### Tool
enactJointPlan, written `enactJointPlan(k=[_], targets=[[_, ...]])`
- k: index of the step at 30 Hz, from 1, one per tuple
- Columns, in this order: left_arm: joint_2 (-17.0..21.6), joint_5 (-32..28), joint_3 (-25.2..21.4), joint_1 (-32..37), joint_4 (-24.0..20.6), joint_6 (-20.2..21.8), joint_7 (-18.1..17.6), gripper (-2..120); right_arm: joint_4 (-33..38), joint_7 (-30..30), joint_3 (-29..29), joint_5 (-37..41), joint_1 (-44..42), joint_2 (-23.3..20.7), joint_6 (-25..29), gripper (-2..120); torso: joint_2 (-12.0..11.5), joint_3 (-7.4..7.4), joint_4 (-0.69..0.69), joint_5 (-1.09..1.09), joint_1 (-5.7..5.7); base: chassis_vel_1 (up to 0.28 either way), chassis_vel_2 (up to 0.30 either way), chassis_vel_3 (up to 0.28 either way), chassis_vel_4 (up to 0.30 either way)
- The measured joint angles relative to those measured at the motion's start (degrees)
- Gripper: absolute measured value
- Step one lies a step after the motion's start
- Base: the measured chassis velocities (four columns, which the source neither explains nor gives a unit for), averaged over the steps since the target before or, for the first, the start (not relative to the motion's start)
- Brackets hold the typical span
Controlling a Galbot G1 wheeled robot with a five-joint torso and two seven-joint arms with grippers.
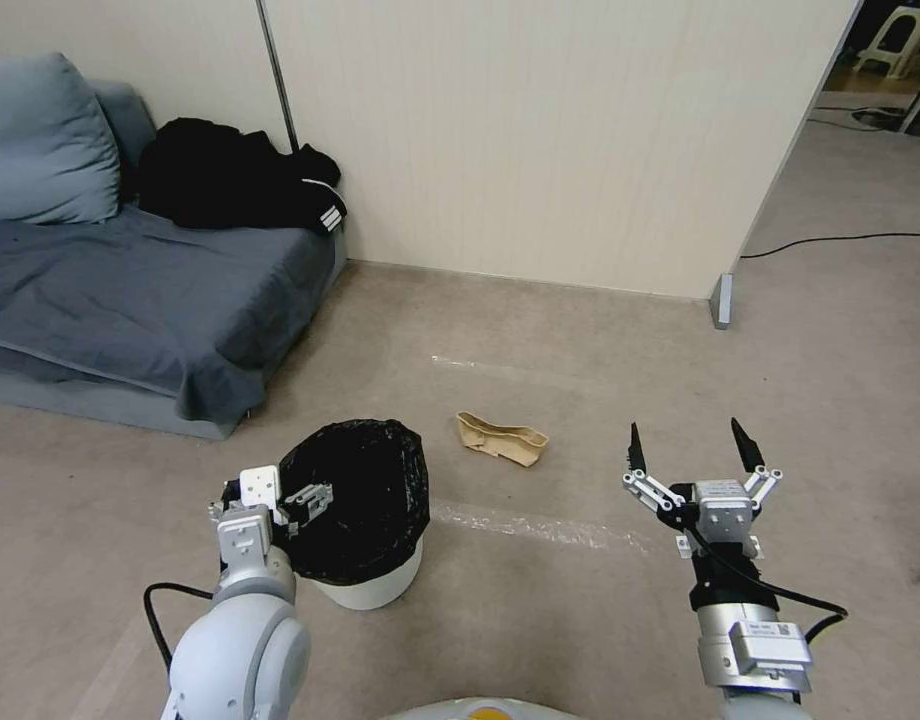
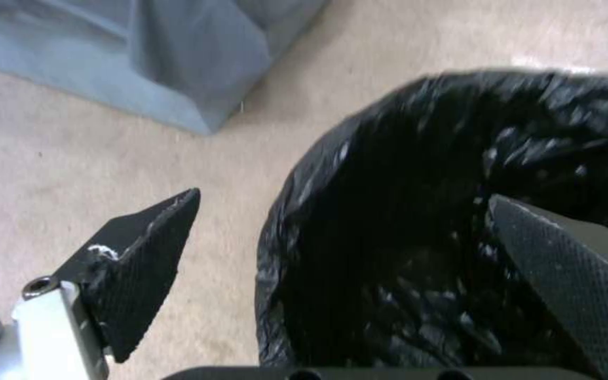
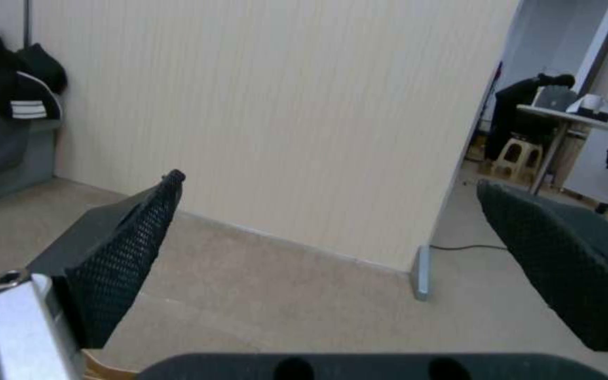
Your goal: Pick up the trash bin, then pick up the garbage from the floor and place it into the trash bin.
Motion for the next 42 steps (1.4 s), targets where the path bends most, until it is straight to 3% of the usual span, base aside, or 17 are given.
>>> enactJointPlan(k=[12,24,35,42], targets=[[0.30,-2.22,-2.08,-2.31,3.28,1.42,0.00,100,-0.78,-0.34,0.50,0.22,0.54,0.00,0.96,100,0.00,0.00,0.00,0.00,0.00,0.000,0.000,0.000,0.000],[0.16,-3.60,-3.62,-5.34,10.56,1.31,0.67,100,-1.19,-0.45,0.61,0.22,0.62,0.00,1.29,100,0.00,0.00,0.00,0.00,0.00,0.000,0.000,0.000,0.000],[-0.06,-4.28,-3.68,-7.12,14.44,1.19,0.75,100,-2.15,-0.87,0.65,0.02,0.73,0.00,2.08,100,0.00,0.00,0.00,0.02,0.00,0.000,0.000,0.000,0.000],[-0.22,-4.69,-3.65,-7.43,16.20,1.05,0.57,88,-2.29,-0.93,0.66,-0.07,0.74,0.00,2.19,100,0.01,0.00,0.02,0.07,0.00,0.000,0.000,0.000,0.000]])
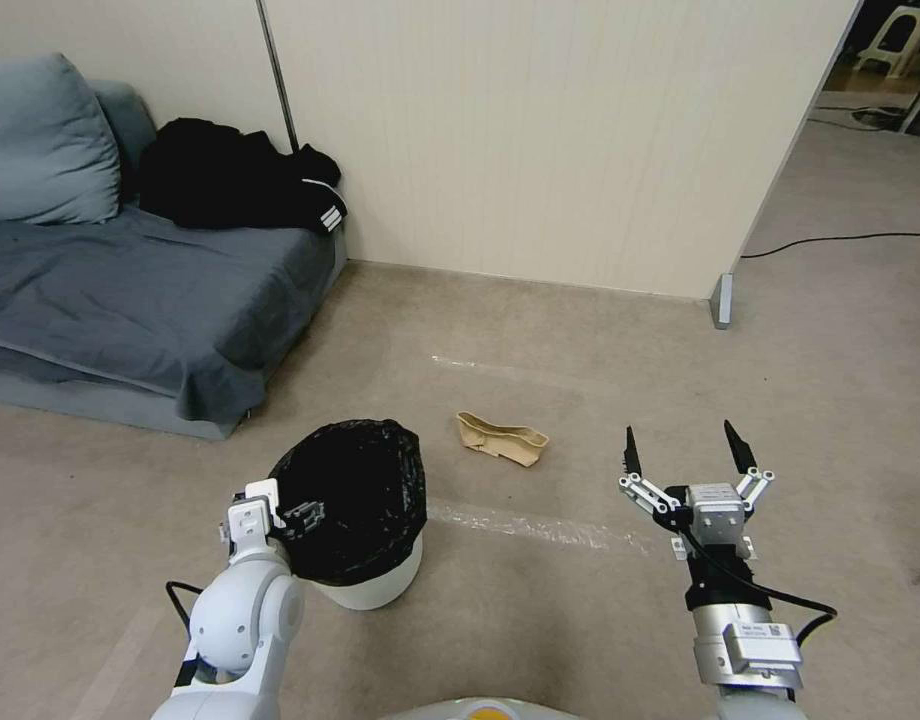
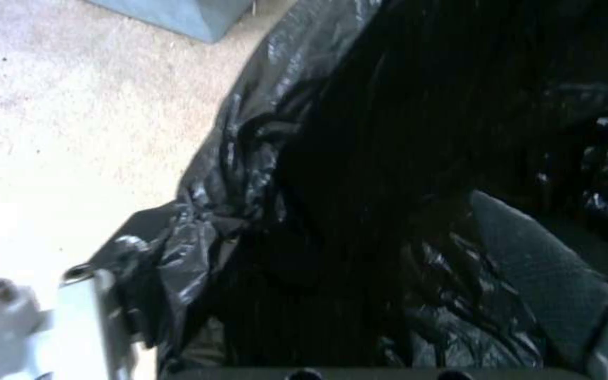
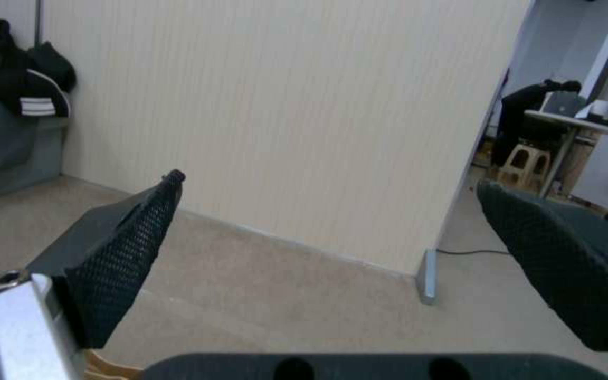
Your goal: Pick up the trash bin, then pick up the garbage from the floor and place it into the trash bin.
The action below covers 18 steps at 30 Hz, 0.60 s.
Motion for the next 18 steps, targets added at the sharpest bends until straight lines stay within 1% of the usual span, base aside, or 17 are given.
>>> enactJointPlan(k=[1,2,3,5,6,7,8,11,12,15,16,18], targets=[[-0.01,-0.12,0.09,-0.02,0.26,-0.04,-0.05,82,-0.01,-0.01,0.01,0.00,-0.01,-0.01,0.01,100,0.00,0.00,0.01,0.02,0.00,0.000,0.000,0.000,0.000],[0.04,-0.10,0.33,-0.02,0.39,-0.06,-0.06,78,-0.02,-0.01,0.01,-0.01,-0.02,-0.01,0.01,100,0.01,0.00,0.01,0.03,-0.01,0.000,0.000,0.000,0.000],[0.04,-0.10,0.33,-0.02,0.39,-0.06,-0.06,78,-0.02,-0.01,0.01,-0.01,-0.02,-0.01,0.01,100,0.01,0.00,0.01,0.03,-0.01,0.000,0.000,0.000,0.000],[0.19,0.10,1.08,-0.07,0.68,-0.09,-0.05,68,-0.02,-0.01,0.00,-0.06,-0.06,-0.01,0.02,100,0.01,-0.01,0.02,0.03,0.00,0.000,0.000,0.000,0.000],[0.22,0.12,1.18,-0.15,0.83,-0.10,-0.05,65,-0.02,-0.01,-0.01,-0.09,-0.09,-0.01,0.02,100,0.01,-0.01,0.01,0.02,-0.01,0.000,0.000,0.000,0.000],[0.23,0.13,1.27,-0.22,0.94,-0.10,-0.06,62,-0.02,-0.01,-0.01,-0.11,-0.12,-0.01,0.02,100,0.01,-0.01,0.01,0.01,-0.01,0.000,0.000,0.000,0.000],[0.23,0.13,1.27,-0.22,0.94,-0.10,-0.06,62,-0.02,-0.01,-0.01,-0.11,-0.12,-0.01,0.02,100,0.01,-0.01,0.01,0.01,-0.01,0.000,0.000,0.000,0.000],[0.17,0.14,1.42,-0.26,1.03,-0.12,-0.05,52,-0.02,0.04,-0.01,-0.28,-0.20,0.00,0.02,100,0.01,-0.01,0.00,-0.01,-0.01,0.000,0.000,0.000,0.000],[0.17,0.14,1.42,-0.26,1.03,-0.12,-0.05,52,-0.02,0.04,-0.01,-0.28,-0.20,0.00,0.02,100,0.01,-0.01,0.00,-0.01,-0.01,0.000,0.000,0.000,0.000],[-0.29,0.33,1.49,0.06,0.62,-0.12,-0.01,42,0.44,1.28,-0.25,-1.23,-0.53,0.00,-0.95,100,0.01,0.00,-0.01,-0.05,0.00,0.000,0.000,0.000,0.000],[-0.29,0.33,1.49,0.06,0.62,-0.12,-0.01,42,0.44,1.28,-0.25,-1.23,-0.53,0.00,-0.95,100,0.01,0.00,-0.01,-0.05,0.00,0.000,0.000,0.000,0.000],[-0.62,0.64,1.64,0.34,0.13,-0.12,0.05,36,0.73,1.94,-0.40,-1.69,-0.69,0.00,-1.52,100,0.01,0.00,-0.02,-0.10,0.00,0.000,0.000,0.000,0.000]])
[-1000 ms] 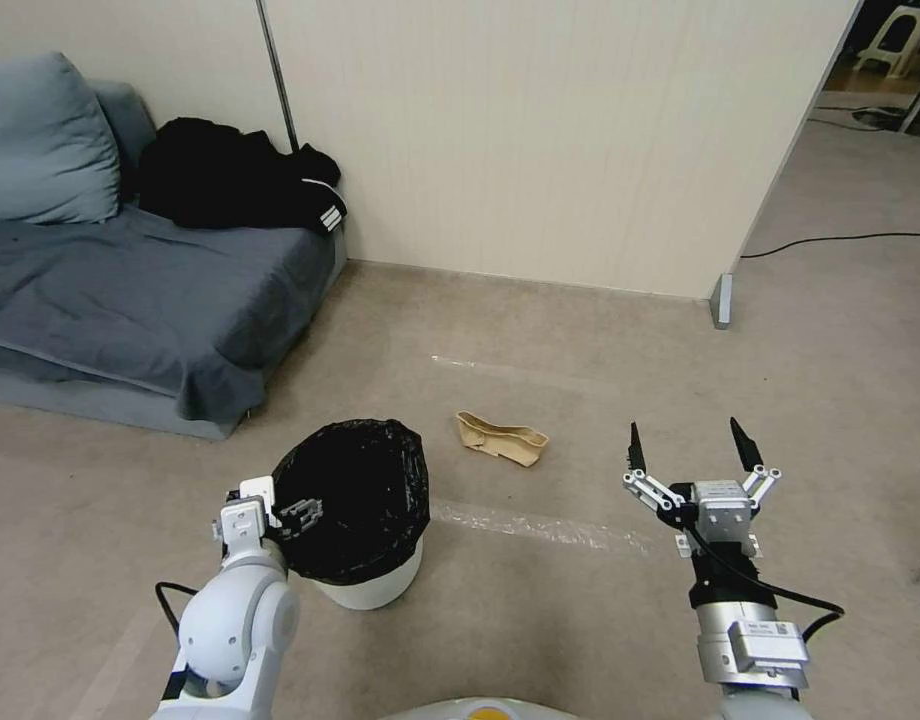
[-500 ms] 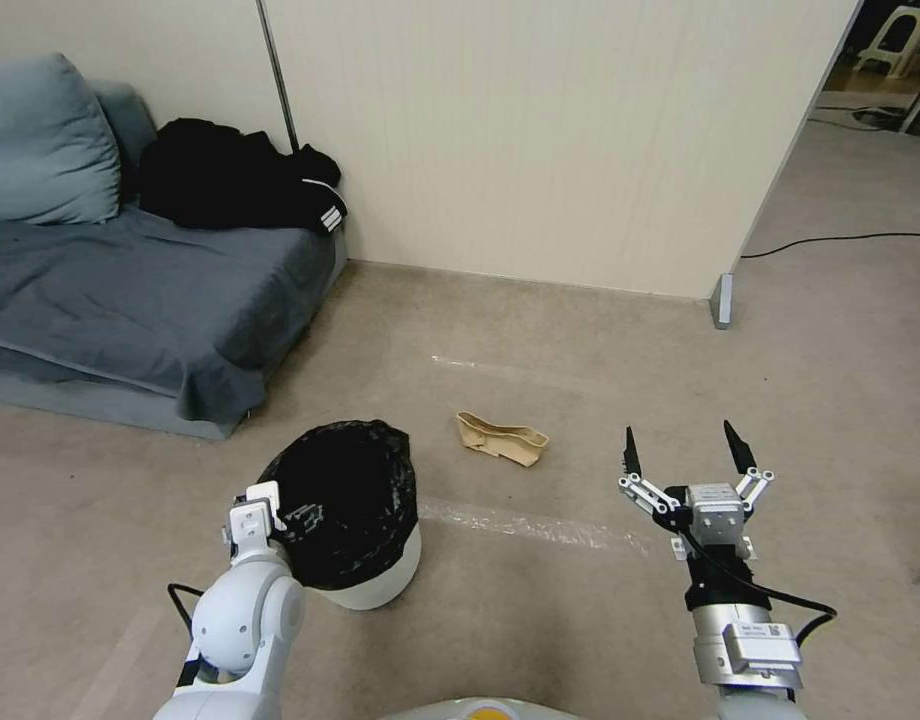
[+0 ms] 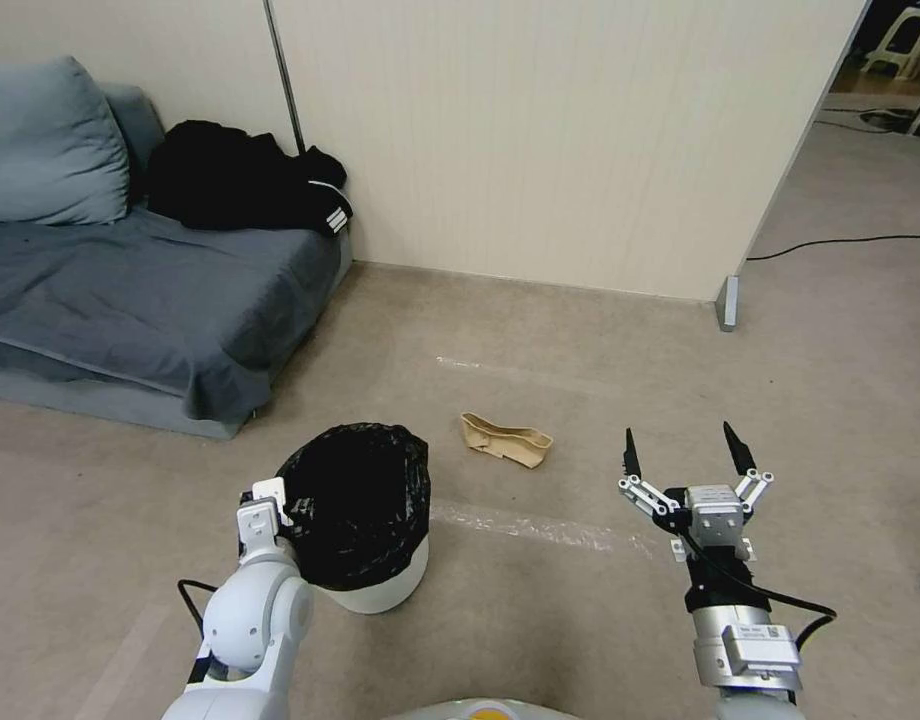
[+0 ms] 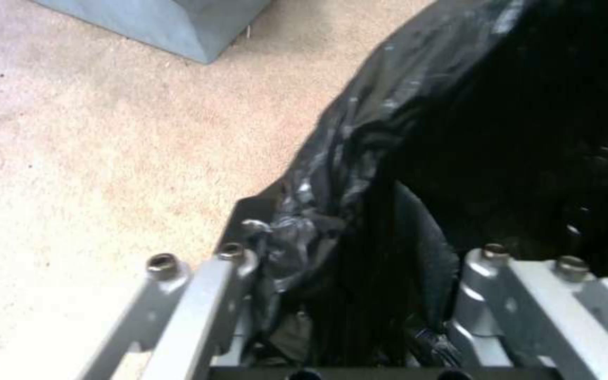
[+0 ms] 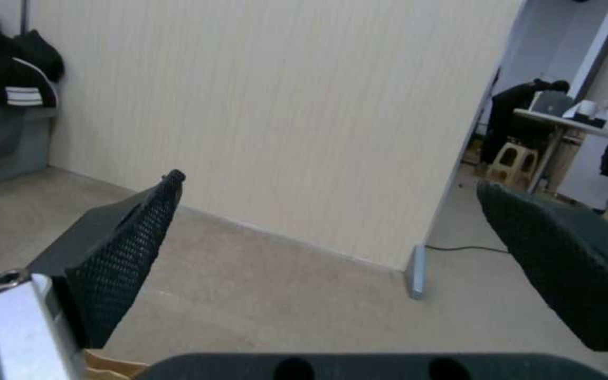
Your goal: Pick up the trash bin, then pick up the garbage from the floor and place it into the trash bin.
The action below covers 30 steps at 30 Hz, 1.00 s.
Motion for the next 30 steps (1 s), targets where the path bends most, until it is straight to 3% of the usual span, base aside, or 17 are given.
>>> enactJointPlan(k=[5,10,21,30], targets=[[-0.59,0.32,0.26,0.74,-0.69,0.00,0.02,28,0.08,0.16,-0.03,-0.11,-0.03,0.00,-0.15,100,0.00,0.00,0.00,0.01,0.00,0.000,0.000,0.000,0.000],[-1.06,0.35,0.62,1.43,-1.64,-0.01,-0.15,28,0.35,0.64,-0.27,-0.40,-0.04,0.00,-0.19,100,-0.01,0.00,0.01,0.01,0.00,0.000,0.000,0.000,0.000],[-1.99,-1.69,1.76,4.59,-6.65,0.39,-1.45,10,1.38,2.14,-1.04,-1.30,0.03,0.00,-0.26,100,-0.02,0.02,0.01,-0.04,0.01,0.000,0.000,0.000,0.000],[-2.17,-3.22,1.86,7.07,-14.63,0.62,-2.90,1,1.27,1.06,-1.77,-1.30,0.77,0.00,4.35,100,-0.03,0.02,0.00,0.00,0.01,0.000,0.000,0.000,0.000]])
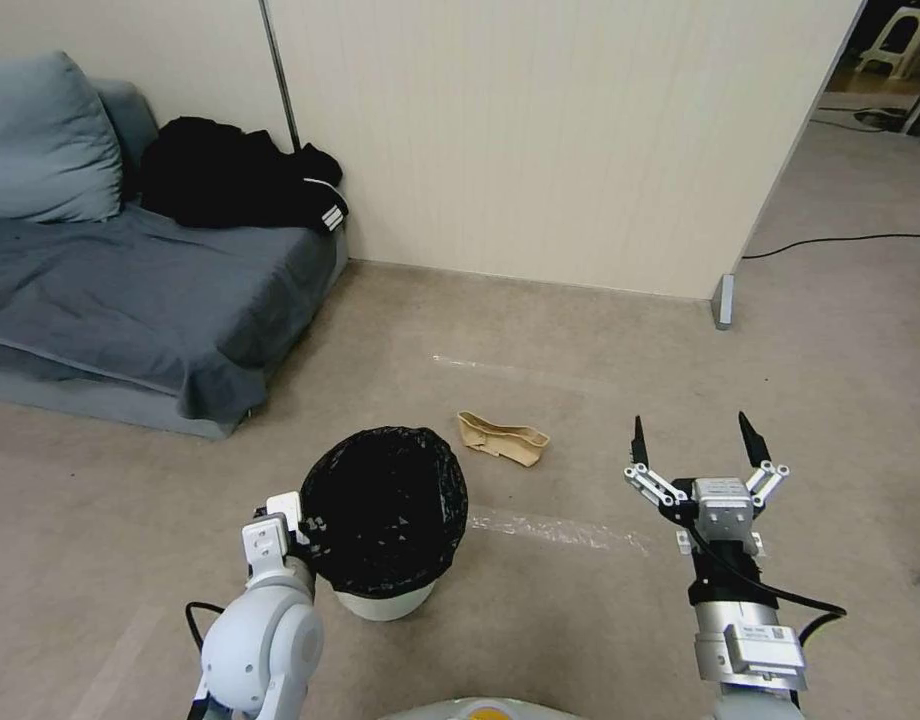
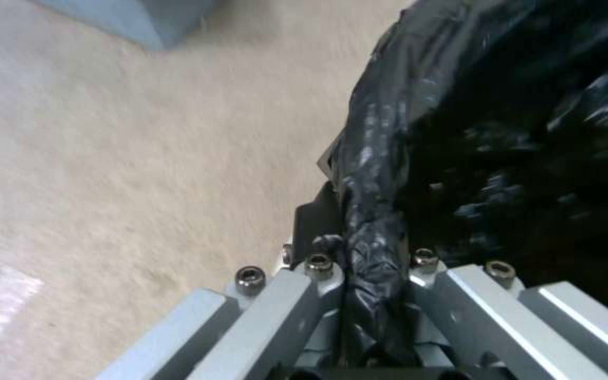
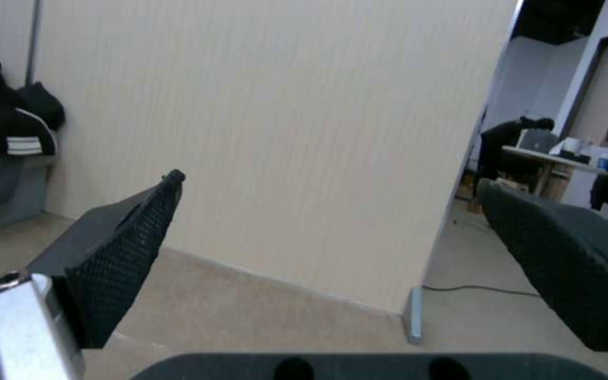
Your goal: Pick up the trash bin, then pick up the garbage from the floor and place it into the trash bin.
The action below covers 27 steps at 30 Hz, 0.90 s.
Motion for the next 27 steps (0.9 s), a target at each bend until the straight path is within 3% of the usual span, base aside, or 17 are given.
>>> enactJointPlan(k=[3,15,27], targets=[[-0.45,-0.15,0.16,1.98,-4.35,-0.02,-0.21,1,-0.05,-0.08,-0.03,0.00,0.03,0.00,0.15,100,0.00,0.00,0.00,0.01,0.00,0.000,0.000,0.000,0.000],[-1.41,2.22,-0.17,10.72,-14.24,-3.26,-0.01,1,0.26,-1.77,-2.78,4.56,0.76,0.00,1.85,100,0.00,-0.01,0.02,0.03,0.00,0.000,0.000,0.000,0.000],[3.94,5.04,-0.22,13.65,-15.91,-6.76,1.92,1,2.87,-2.46,0.30,7.07,1.01,0.00,1.51,100,0.00,-0.02,0.02,0.02,0.00,0.000,0.000,0.000,0.000]])
